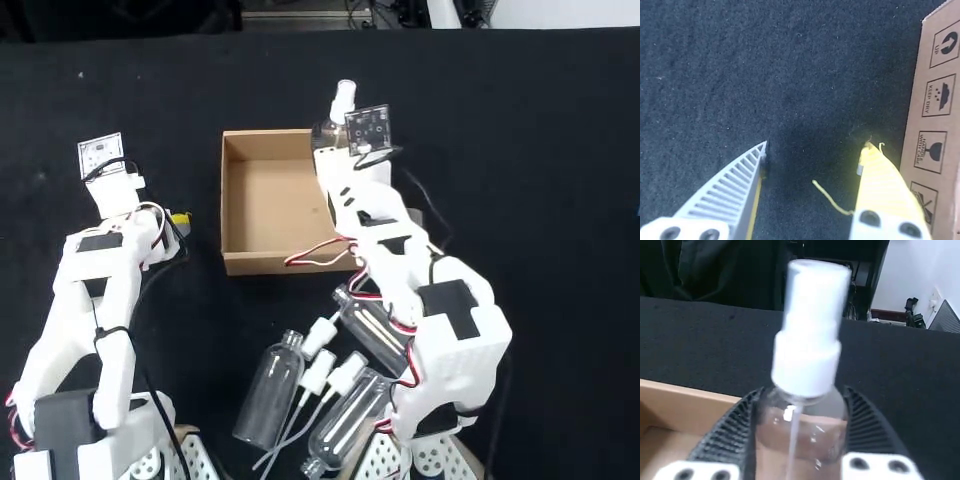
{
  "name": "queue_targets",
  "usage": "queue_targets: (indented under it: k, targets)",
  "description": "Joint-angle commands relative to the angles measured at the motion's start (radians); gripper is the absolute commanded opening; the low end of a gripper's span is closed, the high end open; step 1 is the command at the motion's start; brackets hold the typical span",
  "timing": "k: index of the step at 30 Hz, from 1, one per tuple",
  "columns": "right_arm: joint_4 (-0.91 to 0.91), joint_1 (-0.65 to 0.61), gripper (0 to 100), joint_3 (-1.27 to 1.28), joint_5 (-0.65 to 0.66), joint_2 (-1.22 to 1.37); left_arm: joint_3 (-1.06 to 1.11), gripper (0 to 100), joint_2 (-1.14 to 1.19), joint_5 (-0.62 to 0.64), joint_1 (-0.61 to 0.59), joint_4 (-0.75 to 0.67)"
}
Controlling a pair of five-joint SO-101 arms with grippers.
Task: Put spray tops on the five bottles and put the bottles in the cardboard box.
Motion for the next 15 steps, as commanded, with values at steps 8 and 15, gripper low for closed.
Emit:
queue_targets:
  k: [8, 15]
  targets:
    - [-0.021, -0.011, 28.3, -0.047, 0.012, -0.005, -0.022, 27, -0.034, -0.003, -0.012, -0.02]
    - [-0.021, -0.011, 28.1, -0.047, 0.012, -0.005, -0.022, 27, -0.034, -0.003, -0.012, -0.02]
